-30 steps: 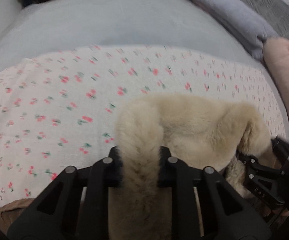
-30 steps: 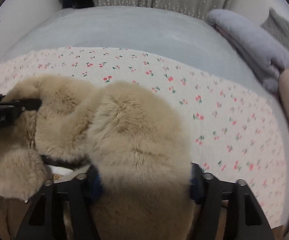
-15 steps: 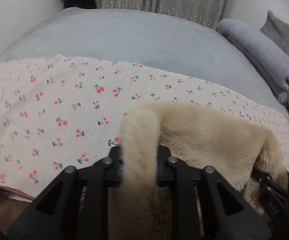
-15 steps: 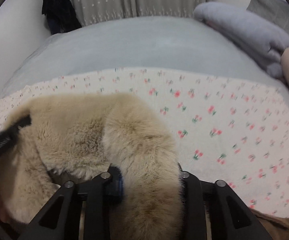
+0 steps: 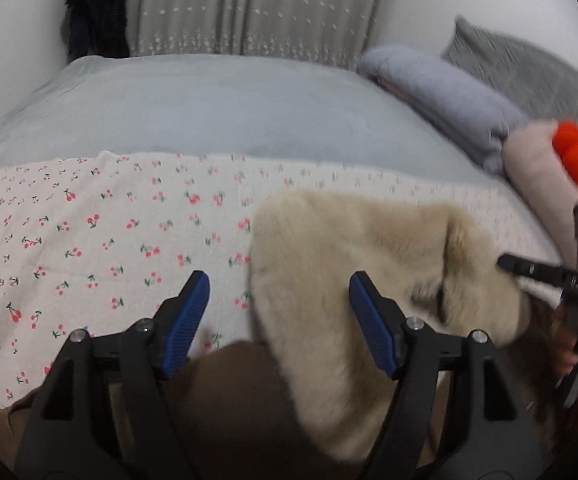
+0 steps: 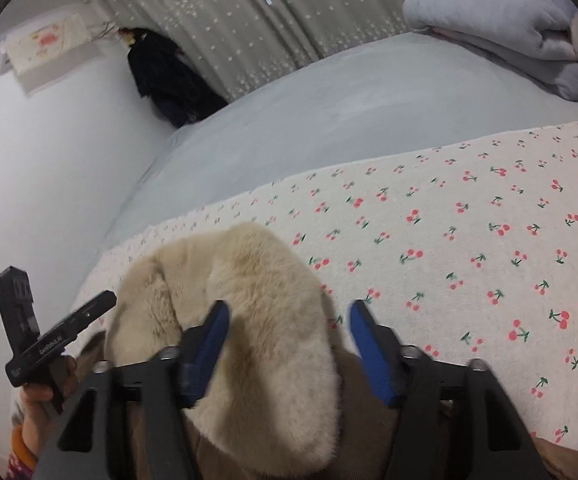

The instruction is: Fold large clothes

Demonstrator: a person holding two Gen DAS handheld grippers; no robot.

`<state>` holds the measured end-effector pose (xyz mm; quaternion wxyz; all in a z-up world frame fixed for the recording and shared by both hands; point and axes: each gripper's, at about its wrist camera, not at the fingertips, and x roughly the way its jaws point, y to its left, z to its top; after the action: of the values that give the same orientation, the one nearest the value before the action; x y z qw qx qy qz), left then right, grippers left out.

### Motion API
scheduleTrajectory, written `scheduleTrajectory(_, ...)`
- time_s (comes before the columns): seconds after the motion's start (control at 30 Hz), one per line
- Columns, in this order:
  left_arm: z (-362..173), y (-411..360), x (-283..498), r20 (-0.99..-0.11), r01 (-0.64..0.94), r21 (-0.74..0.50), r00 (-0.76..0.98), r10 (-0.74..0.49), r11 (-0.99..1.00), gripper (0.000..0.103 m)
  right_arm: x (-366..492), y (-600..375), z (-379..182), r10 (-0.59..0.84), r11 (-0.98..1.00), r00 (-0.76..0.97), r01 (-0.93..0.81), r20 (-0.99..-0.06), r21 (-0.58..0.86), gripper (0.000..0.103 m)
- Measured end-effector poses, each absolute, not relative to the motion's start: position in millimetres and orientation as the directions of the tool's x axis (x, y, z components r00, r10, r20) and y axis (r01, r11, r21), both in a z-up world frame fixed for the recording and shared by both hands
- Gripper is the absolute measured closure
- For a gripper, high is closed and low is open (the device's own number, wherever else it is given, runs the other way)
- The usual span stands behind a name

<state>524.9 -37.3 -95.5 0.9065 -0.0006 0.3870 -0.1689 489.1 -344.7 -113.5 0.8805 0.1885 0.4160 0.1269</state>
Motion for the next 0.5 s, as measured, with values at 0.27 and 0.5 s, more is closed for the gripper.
scheduleTrajectory(0.27,-140,-11,541,-0.752,0.199,-0.195,0.598,-0.276,0.960,0.021,518,-313,-151,0.229,0.955,0.564,0.025,-0.794,0.294,0.055)
scheduleTrajectory(0.5,-98,-20,490,-0.770,0.184,-0.160,0.591,-0.239,0.970,0.017,468,-323,-103,0.167,0.975,0.580,0.022,-0.797,0.220,0.026)
